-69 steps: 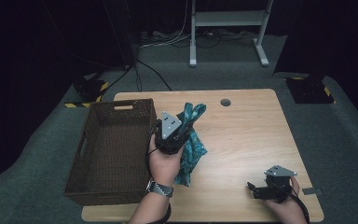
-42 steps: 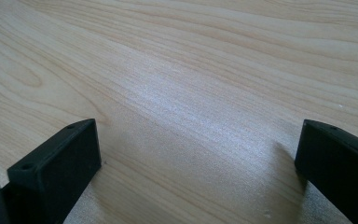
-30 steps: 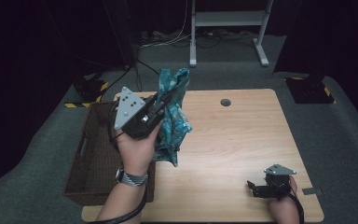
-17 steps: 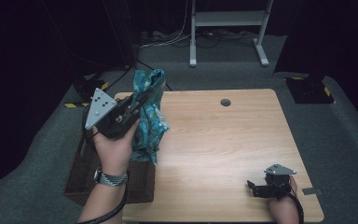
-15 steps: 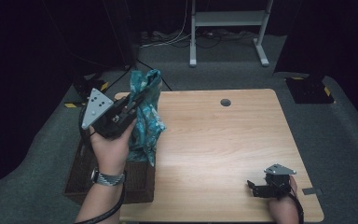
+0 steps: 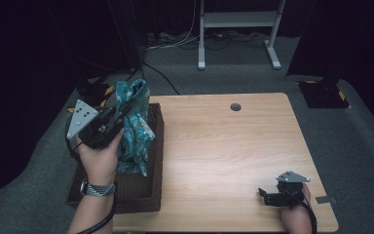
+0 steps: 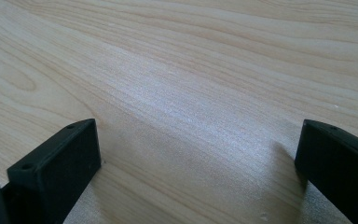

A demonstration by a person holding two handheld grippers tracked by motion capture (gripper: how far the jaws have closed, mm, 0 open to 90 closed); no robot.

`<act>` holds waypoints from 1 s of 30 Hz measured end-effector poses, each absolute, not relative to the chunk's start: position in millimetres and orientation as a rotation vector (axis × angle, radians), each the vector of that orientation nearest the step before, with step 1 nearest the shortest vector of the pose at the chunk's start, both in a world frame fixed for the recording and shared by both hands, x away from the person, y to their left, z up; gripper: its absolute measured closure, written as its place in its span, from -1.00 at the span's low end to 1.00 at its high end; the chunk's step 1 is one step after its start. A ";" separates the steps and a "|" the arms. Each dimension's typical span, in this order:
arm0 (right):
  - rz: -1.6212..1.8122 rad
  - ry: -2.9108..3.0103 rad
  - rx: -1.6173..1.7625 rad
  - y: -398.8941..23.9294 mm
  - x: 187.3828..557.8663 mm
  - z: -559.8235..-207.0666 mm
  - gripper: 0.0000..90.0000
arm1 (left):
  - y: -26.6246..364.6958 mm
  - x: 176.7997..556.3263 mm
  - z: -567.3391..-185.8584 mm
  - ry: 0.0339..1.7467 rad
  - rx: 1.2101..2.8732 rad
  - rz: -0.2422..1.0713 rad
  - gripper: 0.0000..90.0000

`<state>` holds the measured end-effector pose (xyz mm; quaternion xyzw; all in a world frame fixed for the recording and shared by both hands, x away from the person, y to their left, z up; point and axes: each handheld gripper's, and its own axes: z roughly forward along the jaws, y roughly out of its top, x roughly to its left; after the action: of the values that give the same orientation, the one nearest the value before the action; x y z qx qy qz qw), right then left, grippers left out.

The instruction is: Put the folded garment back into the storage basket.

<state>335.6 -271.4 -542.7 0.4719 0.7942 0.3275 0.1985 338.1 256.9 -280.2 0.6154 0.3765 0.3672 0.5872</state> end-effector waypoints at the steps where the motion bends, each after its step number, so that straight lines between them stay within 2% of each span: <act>1: 0.916 2.222 1.320 -271.5 335.7 -542.7 -1.00 | 260.2 337.9 -281.7 0.884 1.432 0.856 0.80; 14: 0.916 2.223 1.320 -271.5 335.7 -542.7 -1.00 | 298.4 336.2 -296.3 0.966 1.430 0.847 0.80; 30: 0.916 2.222 1.320 -271.5 335.7 -542.7 -1.00 | 326.6 340.0 -318.5 1.021 1.482 0.816 0.80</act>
<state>335.7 -271.5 -542.7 0.4719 0.7942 0.3275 0.1981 340.0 326.6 -318.5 0.6261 0.4314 0.3448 0.5505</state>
